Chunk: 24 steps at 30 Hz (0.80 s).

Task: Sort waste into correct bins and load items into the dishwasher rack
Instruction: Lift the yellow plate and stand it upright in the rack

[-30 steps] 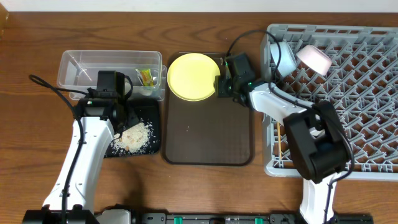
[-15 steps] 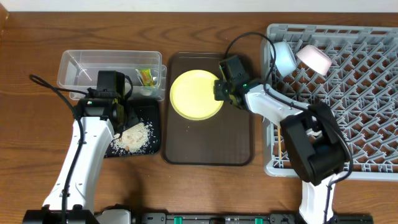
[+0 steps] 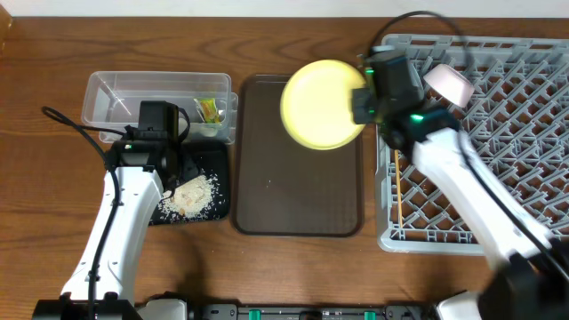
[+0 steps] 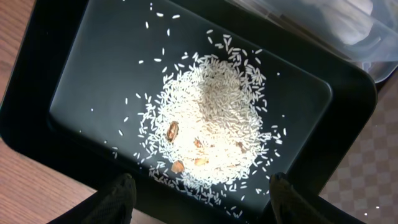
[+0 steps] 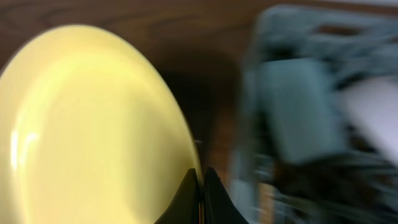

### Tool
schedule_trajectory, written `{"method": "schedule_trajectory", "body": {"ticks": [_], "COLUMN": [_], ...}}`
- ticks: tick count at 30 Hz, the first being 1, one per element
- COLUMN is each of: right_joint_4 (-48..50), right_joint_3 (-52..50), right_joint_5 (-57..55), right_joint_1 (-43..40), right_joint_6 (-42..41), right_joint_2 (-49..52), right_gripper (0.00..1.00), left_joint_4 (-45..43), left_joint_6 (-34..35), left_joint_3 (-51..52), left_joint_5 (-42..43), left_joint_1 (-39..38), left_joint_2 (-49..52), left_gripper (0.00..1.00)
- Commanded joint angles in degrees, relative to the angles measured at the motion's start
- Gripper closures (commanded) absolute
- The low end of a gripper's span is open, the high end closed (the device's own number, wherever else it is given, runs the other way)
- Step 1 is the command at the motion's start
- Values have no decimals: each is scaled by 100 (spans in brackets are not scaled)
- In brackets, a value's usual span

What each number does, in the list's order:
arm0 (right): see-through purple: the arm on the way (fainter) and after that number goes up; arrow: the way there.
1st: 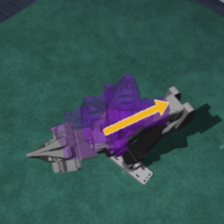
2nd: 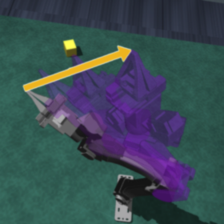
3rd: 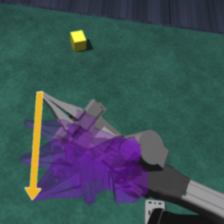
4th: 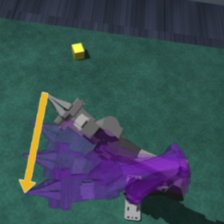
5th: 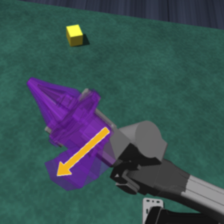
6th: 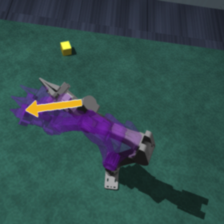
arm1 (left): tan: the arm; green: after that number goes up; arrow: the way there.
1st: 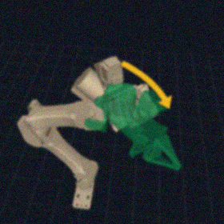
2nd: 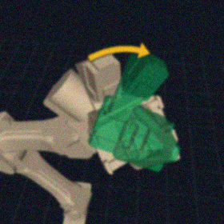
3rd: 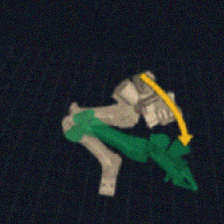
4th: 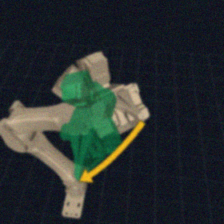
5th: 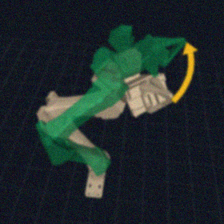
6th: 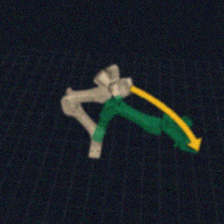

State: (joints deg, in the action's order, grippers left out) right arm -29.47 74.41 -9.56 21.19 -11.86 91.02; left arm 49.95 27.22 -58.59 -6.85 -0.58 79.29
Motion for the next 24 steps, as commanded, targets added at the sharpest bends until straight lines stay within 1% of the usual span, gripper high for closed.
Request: {"method": "schedule_trajectory", "body": {"ticks": [1,8,11,13,18,22,24], "right_joint_4": [-424,-1137,-1484,-1779,-2247,-2326,-2315], "right_joint_3": [13,13,13,11,-9,-33,-33], "right_joint_5": [-927,-2564,-3071,-3388,-3195,-3185,-2881], "right_joint_1": [-297,-815,-881,-881,-874,-868,-841], "right_joint_6": [680,1423,1744,1777,1609,1272,1123], "right_joint_2": [-560,-1263,-1331,-1309,-1224,-1150,-1150], "right_gripper": [99,99,99,99,99,99,99], "left_joint_4": [13,11,11,11,0,-26,-31], "left_joint_6": [55,57,57,57,57,57,57], "left_joint_3": [-46,-46,-46,-46,-46,-46,-46], "left_joint_5": [-109,-109,-107,-109,-109,-94,-9], "left_joint_1": [24,24,24,24,24,24,24], "left_joint_2": [-42,-42,-42,-42,-42,-42,-42], "left_gripper": [28,29,29,29,29,29,29]}}
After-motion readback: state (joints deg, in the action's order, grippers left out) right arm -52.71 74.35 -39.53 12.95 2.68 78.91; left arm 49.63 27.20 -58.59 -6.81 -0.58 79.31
